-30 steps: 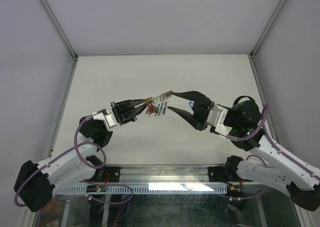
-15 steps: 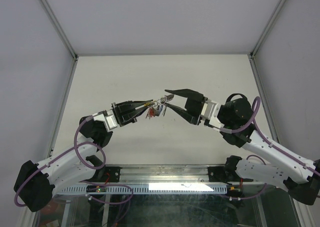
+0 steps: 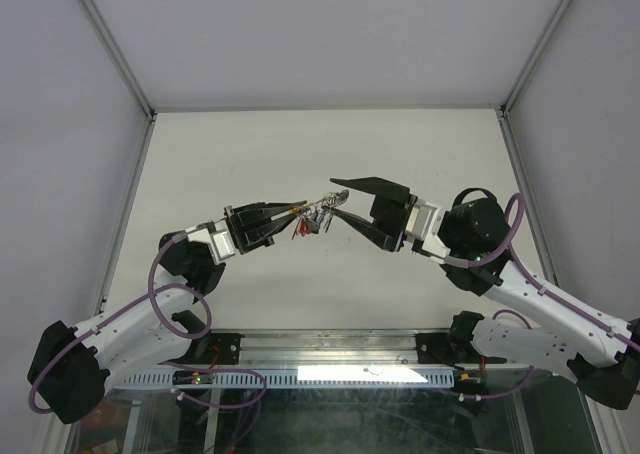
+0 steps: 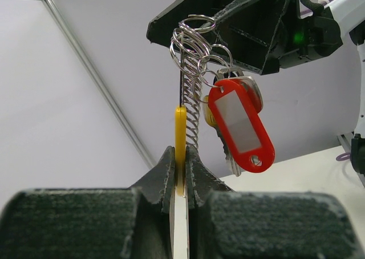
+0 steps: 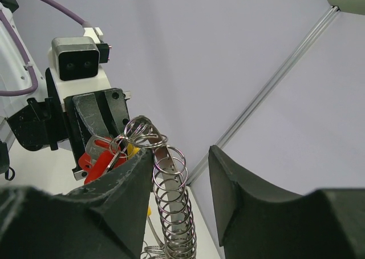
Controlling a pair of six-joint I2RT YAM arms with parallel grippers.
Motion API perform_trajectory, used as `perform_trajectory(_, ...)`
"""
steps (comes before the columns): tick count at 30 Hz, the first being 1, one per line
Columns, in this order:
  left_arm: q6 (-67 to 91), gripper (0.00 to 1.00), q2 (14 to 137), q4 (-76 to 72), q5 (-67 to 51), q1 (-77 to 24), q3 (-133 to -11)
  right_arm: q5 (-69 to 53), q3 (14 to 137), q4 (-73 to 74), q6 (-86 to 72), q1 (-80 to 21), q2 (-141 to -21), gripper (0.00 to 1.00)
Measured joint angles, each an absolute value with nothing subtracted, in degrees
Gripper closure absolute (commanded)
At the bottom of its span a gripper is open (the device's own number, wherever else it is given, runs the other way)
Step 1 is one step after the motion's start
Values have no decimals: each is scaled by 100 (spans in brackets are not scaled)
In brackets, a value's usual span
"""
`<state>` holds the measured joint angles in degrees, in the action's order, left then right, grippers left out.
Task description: Put the keys on the keyring
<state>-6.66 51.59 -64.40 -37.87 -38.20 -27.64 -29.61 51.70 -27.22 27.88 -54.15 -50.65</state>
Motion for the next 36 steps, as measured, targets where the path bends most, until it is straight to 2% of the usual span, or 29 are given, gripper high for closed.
perform_trajectory(8,-672,100,5159,-6370,-3787,-3820,-2764,-2982,5170,-2722,2744,-5448,-5057,52)
perform_trajectory(12,-674,100,5157,-6305,-3789,-3820,-2764,-2982,5168,-2718,2724,-5463,-5039,58)
perform_trajectory(17,-707,100,5129,-6233,-3787,-3820,-2764,-2974,5170,-2665,2711,-5465,-4984,59)
perform_trajectory(26,-928,100,4989,-5975,-3787,-3820,-2764,-2886,5168,-2316,2700,-5465,-4768,72)
perform_trajectory(36,-1118,100,4936,-5784,-3780,-3820,-2764,-2668,5168,-1826,2379,-5470,-4578,70)
